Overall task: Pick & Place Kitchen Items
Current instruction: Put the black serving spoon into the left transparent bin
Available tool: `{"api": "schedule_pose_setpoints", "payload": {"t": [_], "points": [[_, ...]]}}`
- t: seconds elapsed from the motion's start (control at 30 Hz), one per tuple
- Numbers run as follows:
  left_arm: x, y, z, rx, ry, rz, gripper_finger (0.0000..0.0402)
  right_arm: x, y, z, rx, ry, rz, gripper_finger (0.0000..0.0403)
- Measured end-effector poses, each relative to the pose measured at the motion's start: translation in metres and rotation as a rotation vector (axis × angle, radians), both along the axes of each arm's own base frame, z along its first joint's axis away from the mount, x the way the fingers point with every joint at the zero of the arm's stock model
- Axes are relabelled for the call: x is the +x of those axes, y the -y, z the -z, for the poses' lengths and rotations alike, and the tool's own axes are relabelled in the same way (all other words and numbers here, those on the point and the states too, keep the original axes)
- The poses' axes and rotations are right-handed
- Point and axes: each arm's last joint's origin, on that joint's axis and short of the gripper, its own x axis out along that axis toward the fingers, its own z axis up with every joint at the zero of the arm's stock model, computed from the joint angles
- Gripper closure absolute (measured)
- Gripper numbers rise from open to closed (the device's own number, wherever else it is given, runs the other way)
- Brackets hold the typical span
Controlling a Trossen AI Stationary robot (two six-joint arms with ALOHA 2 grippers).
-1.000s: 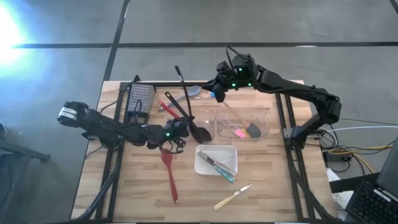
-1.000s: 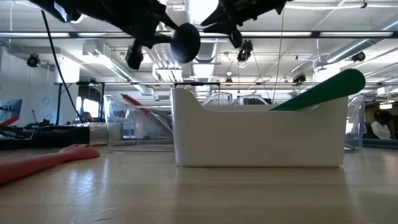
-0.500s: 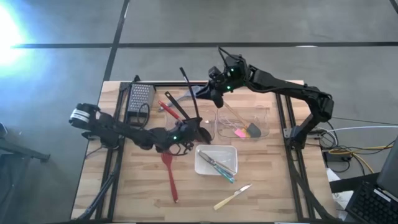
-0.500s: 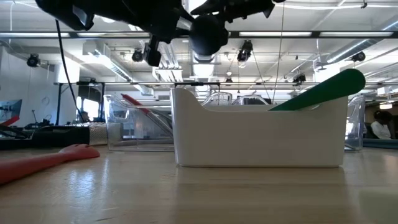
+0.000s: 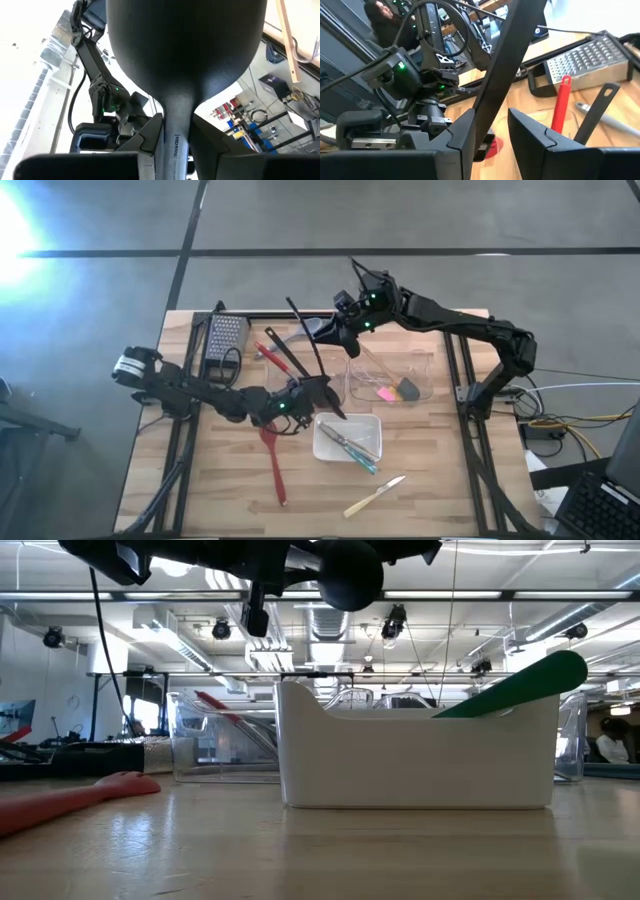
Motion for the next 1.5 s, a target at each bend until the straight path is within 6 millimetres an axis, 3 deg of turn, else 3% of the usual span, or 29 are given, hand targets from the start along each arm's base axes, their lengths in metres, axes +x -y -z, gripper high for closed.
{"api": "schedule_pose_setpoints", "payload": {"t": [0.2, 0.7, 0.97, 1.17, 1.37, 1.43, 1.5], "points": [[0.001, 0.000, -0.002, 0.010, 0.004, 0.004, 0.0330, 0.000, -0.002, 0.004, 0.016, -0.036, 0.006, 0.0279], [0.000, -0.003, -0.002, -0.011, -0.001, -0.084, 0.0330, -0.002, -0.008, 0.001, 0.003, -0.024, -0.050, 0.0183], [0.001, -0.002, -0.002, 0.003, 0.004, -0.015, 0.0330, 0.007, -0.012, 0.011, -0.008, -0.041, -0.073, 0.0173], [0.001, -0.002, -0.004, -0.002, 0.011, -0.020, 0.0330, 0.010, -0.010, 0.012, -0.014, -0.023, -0.072, 0.0218], [0.001, -0.004, -0.001, 0.018, -0.023, -0.060, 0.0330, 0.010, -0.011, 0.011, 0.010, -0.027, -0.082, 0.0341], [0.001, -0.004, -0.001, 0.004, -0.018, -0.064, 0.0375, 0.010, -0.012, 0.011, -0.021, -0.016, -0.095, 0.0379], [0.001, -0.004, -0.001, -0.012, -0.013, -0.059, 0.0381, 0.009, -0.012, 0.011, -0.024, -0.019, -0.100, 0.0385]]}}
